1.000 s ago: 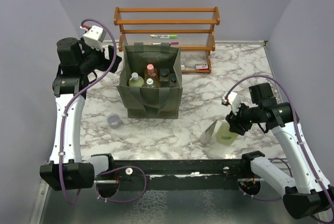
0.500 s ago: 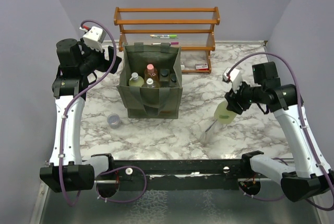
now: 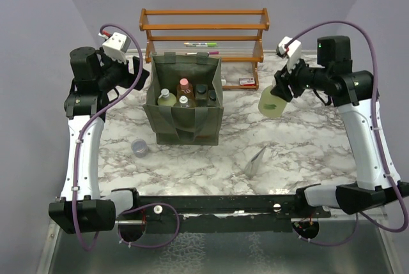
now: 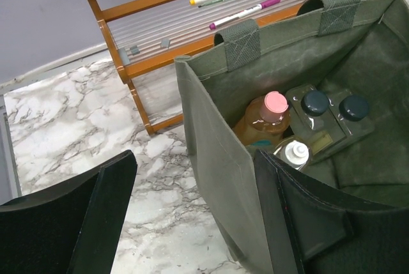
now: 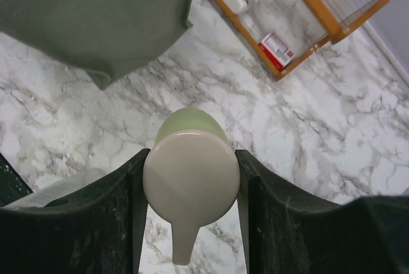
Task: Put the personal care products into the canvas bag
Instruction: Pick up the care product from the center of the board.
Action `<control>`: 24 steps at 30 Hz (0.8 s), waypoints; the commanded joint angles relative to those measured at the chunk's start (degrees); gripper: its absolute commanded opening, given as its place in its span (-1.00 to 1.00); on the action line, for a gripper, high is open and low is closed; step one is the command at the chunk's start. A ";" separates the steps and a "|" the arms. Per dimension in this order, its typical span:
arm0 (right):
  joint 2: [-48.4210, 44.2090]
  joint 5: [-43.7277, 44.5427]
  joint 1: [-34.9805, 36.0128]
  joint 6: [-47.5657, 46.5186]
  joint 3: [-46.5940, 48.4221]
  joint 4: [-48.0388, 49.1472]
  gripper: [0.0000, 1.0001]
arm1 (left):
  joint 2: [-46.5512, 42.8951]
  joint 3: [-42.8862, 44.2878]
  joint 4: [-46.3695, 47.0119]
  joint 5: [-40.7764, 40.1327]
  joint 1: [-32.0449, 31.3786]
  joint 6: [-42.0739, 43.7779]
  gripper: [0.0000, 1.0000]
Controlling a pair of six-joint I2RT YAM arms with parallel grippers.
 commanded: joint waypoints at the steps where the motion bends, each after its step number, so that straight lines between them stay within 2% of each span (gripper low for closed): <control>1: 2.52 -4.09 0.18 3.13 10.25 7.90 -0.97 | 1.25 2.08 -0.46 1.58 -0.33 0.03 0.52; 13: 11.43 -4.10 3.05 5.82 28.57 9.37 -0.97 | 1.07 1.36 -0.05 1.05 -0.41 -0.07 0.50; 24: 17.98 -0.57 10.06 7.72 38.30 10.61 -0.97 | 0.83 0.44 0.19 1.05 -0.41 -0.12 0.50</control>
